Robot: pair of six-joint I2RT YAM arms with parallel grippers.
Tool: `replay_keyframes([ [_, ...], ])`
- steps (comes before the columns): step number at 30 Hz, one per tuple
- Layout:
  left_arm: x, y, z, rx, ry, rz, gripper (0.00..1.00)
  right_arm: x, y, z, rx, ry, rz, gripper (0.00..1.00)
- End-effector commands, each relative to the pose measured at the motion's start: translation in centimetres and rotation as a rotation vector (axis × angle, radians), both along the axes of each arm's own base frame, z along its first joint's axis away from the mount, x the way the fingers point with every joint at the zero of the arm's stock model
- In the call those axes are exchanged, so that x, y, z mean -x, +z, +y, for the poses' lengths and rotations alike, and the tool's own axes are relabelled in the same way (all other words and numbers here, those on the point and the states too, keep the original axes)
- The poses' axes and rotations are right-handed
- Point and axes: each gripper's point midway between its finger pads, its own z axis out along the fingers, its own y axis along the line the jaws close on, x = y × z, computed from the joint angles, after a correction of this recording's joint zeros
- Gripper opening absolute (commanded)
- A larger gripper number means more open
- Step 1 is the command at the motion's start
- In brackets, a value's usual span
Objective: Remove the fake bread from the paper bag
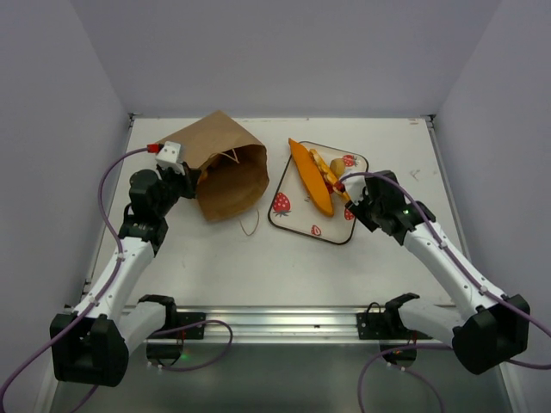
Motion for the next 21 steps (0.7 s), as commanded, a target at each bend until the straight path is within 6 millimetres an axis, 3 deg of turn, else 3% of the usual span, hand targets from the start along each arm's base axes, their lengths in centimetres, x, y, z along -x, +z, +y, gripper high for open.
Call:
replay_keyframes([
  [1,-0.1,2.0,0.0,-0.003,-0.015,-0.085,0.02,-0.8,2.7,0.0,-0.039,-0.018,-0.079,0.45],
  [8,0.0,2.1,0.0,-0.006,-0.015,-0.089,0.02,-1.4,5.6,0.7,-0.086,-0.004,-0.135,0.45],
  [16,0.0,2.2,-0.1,-0.006,-0.021,-0.092,0.02,-1.3,5.5,1.3,-0.106,0.014,-0.119,0.45],
  [21,0.0,2.2,-0.3,-0.001,-0.03,-0.092,0.02,-0.7,5.7,3.2,-0.173,0.119,-0.099,0.44],
])
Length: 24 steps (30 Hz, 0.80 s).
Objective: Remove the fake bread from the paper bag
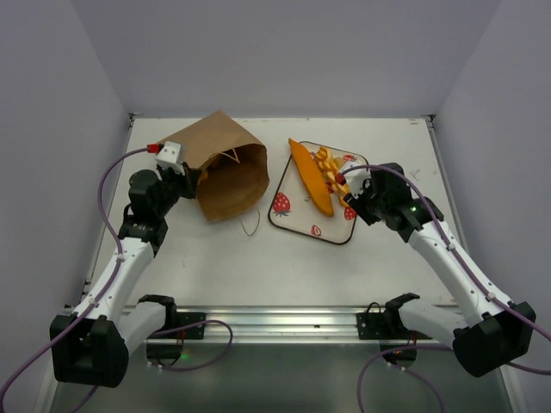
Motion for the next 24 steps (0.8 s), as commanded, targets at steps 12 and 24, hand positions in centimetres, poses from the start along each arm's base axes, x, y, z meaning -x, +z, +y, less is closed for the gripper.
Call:
replay_keyframes([
  [12,-0.1,1.9,-0.9,0.021,-0.06,-0.067,0.02,1.7,4.0,12.0,-0.178,0.508,-0.001,0.39],
  [24,0.2,3.3,-2.7,0.165,-0.123,-0.015,0.02,-0.4,2.3,24.0,-0.633,0.424,0.265,0.38],
])
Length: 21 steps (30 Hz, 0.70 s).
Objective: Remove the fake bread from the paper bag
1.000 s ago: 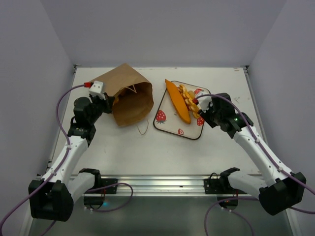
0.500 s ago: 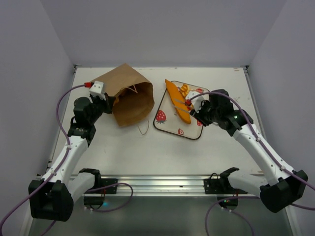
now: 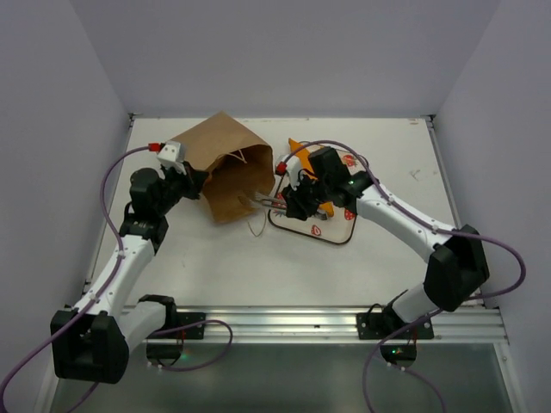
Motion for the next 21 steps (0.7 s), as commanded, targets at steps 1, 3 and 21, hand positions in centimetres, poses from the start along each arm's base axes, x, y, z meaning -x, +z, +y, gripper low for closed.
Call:
replay_keyframes([
  [1,-0.3,3.4,-1.0,0.102,-0.035,-0.049,0.02,-1.2,3.0,4.8,-0.228,-0.031,0.078,0.38],
  [3,-0.2,3.6,-1.0,0.135,-0.026,-0.042,0.02,-2.1,3.5,5.9,-0.281,-0.058,0.093,0.38],
  [21,0.8,4.0,-1.2,0.26,-0.007,-0.043,0.02,-4.9,3.5,11.3,-0.62,-0.309,0.348,0.39],
])
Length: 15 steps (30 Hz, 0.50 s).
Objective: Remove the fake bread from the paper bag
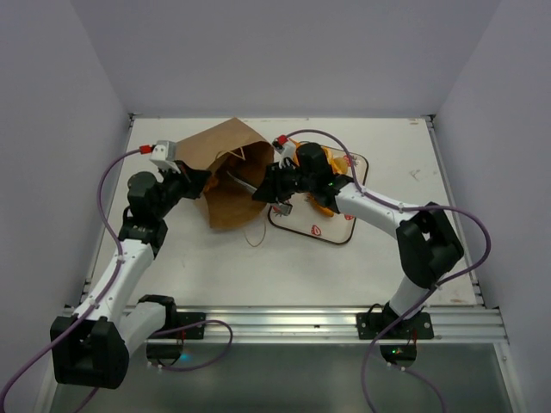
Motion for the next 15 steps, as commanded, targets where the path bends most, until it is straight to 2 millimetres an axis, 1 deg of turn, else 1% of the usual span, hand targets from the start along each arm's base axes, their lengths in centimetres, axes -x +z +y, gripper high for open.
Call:
replay_keyframes([
  [1,0.2,2.6,-0.2,0.045,-0.014,-0.091,0.02,-0.8,2.6,1.6,-0.112,-0.041,-0.01,0.39],
  [2,0.2,2.6,-0.3,0.049,-0.015,-0.091,0.02,-0.8,2.9,1.7,-0.124,-0.048,0.0,0.39],
  [3,0.2,2.5,-0.3,0.053,-0.016,-0.087,0.02,-0.9,2.5,1.8,-0.119,-0.051,0.01,0.39],
  [6,0.3,2.5,-0.4,0.064,-0.02,-0.087,0.02,-1.0,2.5,2.3,-0.121,-0.053,0.028,0.39],
  [15,1.2,3.3,-1.4,0.137,-0.07,-0.102,0.02,-1.3,0.5,2.0,-0.067,-0.077,0.06,0.39],
])
